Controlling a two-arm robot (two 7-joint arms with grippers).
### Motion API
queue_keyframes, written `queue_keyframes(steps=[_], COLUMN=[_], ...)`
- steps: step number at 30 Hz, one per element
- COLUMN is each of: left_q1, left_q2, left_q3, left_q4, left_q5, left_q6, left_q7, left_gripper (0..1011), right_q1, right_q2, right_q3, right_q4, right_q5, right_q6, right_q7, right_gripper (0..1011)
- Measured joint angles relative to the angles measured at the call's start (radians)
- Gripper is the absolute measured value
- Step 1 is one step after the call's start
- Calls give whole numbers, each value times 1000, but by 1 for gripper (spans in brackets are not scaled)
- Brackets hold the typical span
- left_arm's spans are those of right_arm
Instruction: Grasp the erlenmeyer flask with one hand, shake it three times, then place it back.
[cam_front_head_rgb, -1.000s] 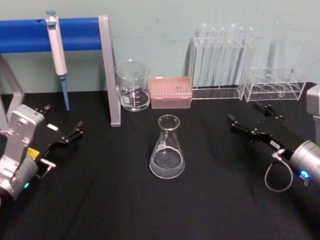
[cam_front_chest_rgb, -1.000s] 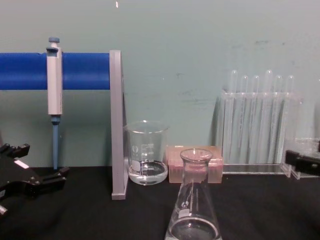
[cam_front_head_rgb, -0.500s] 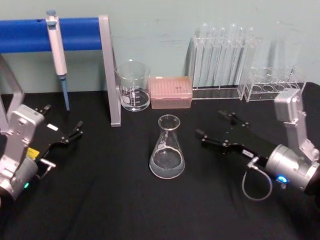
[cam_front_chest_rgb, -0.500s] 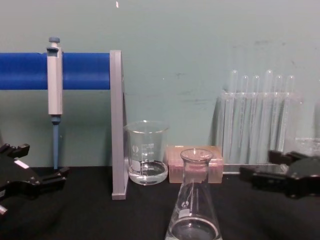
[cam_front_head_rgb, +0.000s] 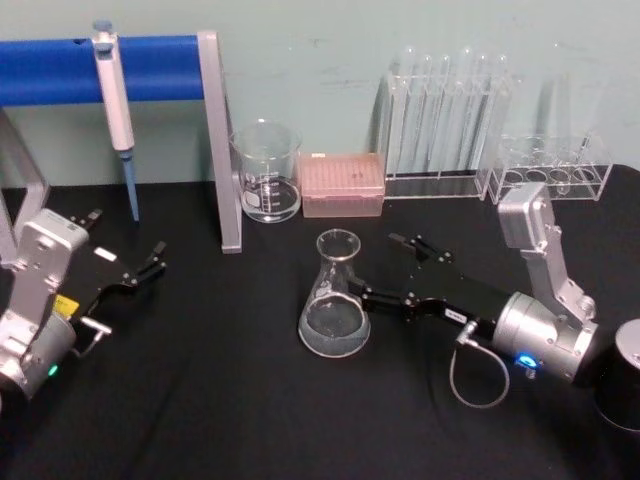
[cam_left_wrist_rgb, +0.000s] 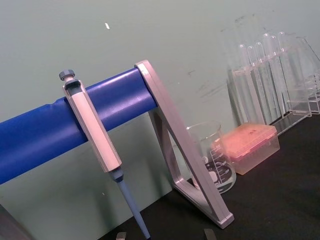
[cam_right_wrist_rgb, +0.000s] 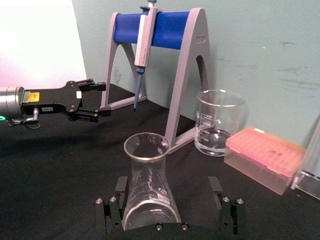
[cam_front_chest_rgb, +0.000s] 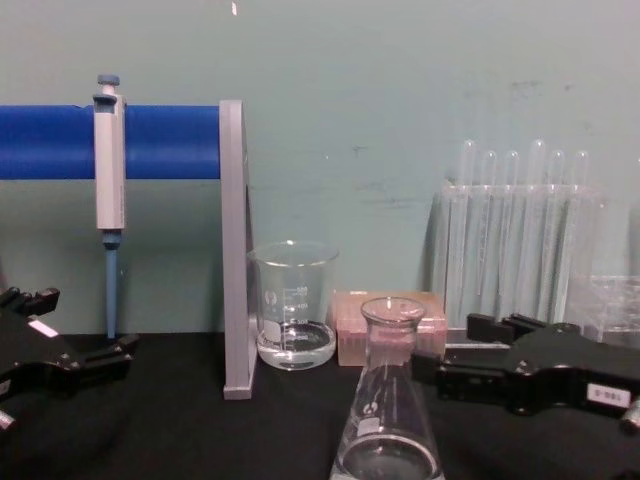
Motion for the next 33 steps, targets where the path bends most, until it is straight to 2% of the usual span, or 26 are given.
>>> queue_keyframes(steps=[21,33], left_q1=[0,0], left_q2=[0,0], left_q3=[0,0], left_q4=[0,0], left_q5=[0,0], left_q6=[0,0], left_q7=[0,0], left_gripper=[1001,1001], right_q1=[96,112], right_q2=[-92,-107], right_q3=[-57,-68], right_q4=[112,136], right_q5=[-40,-48], right_q6=[-23,-25], right_q7=[23,28], right_gripper=[1000,1000])
